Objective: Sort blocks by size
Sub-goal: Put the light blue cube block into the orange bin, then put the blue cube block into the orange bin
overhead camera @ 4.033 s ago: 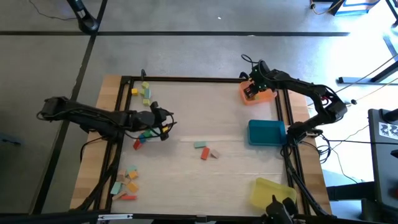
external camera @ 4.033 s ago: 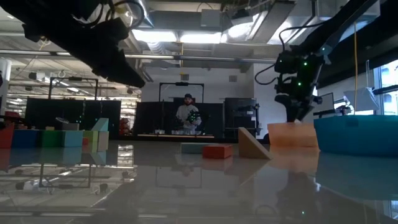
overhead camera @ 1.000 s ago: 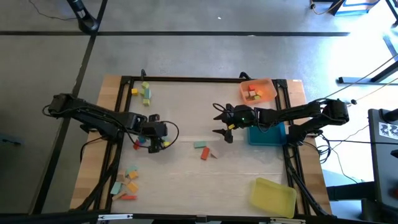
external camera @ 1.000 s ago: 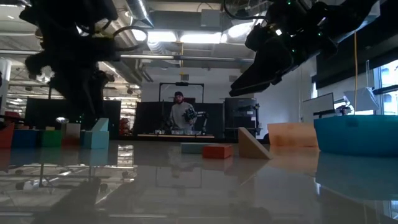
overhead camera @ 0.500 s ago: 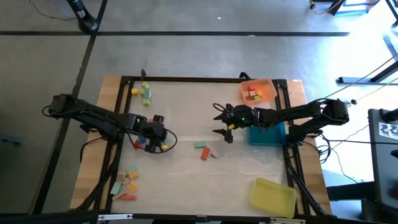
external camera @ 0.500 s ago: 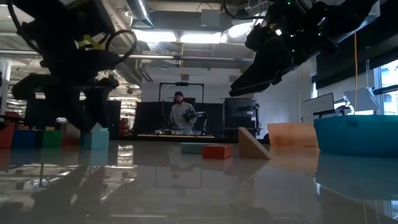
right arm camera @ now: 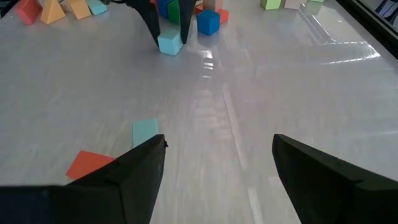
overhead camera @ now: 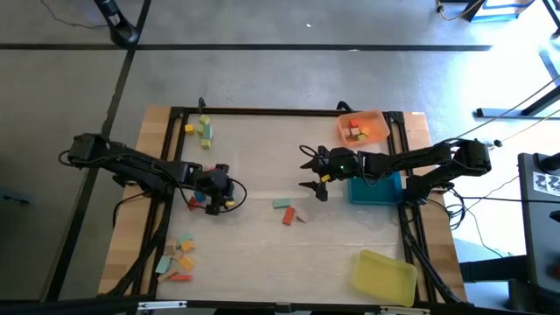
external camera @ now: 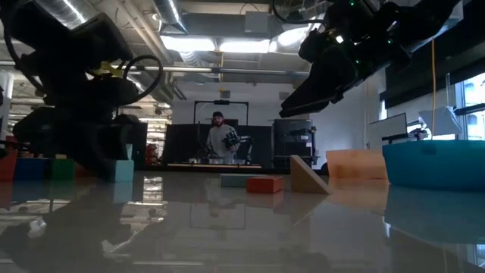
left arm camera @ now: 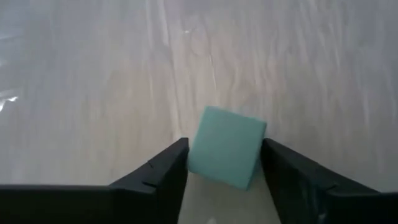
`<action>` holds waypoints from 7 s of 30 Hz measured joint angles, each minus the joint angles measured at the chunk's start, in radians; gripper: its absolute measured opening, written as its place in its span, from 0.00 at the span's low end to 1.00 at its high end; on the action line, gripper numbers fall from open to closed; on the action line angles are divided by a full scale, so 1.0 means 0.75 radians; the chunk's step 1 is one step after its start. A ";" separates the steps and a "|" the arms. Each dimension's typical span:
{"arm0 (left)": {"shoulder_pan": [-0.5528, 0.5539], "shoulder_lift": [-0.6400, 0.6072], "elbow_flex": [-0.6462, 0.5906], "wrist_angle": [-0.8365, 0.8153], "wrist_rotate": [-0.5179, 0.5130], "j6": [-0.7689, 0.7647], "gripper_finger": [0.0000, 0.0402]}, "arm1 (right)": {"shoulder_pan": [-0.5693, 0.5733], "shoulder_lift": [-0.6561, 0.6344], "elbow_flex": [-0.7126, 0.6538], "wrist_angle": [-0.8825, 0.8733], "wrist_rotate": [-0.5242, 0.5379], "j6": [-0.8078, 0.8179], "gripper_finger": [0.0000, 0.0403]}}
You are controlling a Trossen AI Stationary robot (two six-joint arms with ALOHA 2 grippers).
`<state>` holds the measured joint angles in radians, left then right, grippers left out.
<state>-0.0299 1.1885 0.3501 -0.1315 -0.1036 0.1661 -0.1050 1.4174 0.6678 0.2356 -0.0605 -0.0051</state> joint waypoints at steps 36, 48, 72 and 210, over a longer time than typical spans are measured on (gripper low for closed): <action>0.059 -0.004 0.144 0.853 0.133 -0.412 0.32 | 0.164 0.018 0.042 0.468 0.048 -0.923 0.73; 0.101 0.055 0.172 0.847 0.294 -0.537 0.33 | 0.193 0.251 0.360 0.166 0.162 -1.257 0.73; 0.106 0.071 0.174 0.855 0.309 -0.491 0.33 | 0.192 0.473 0.599 0.068 0.098 -1.333 0.66; 0.170 -0.040 0.144 -0.369 -0.280 -0.749 0.28 | -0.386 0.163 0.547 -1.054 0.163 -0.063 0.71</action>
<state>0.0976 1.1583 0.4581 -0.4082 -0.3138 -0.3957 -0.3945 1.5398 1.0777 -0.5548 0.0619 -0.0525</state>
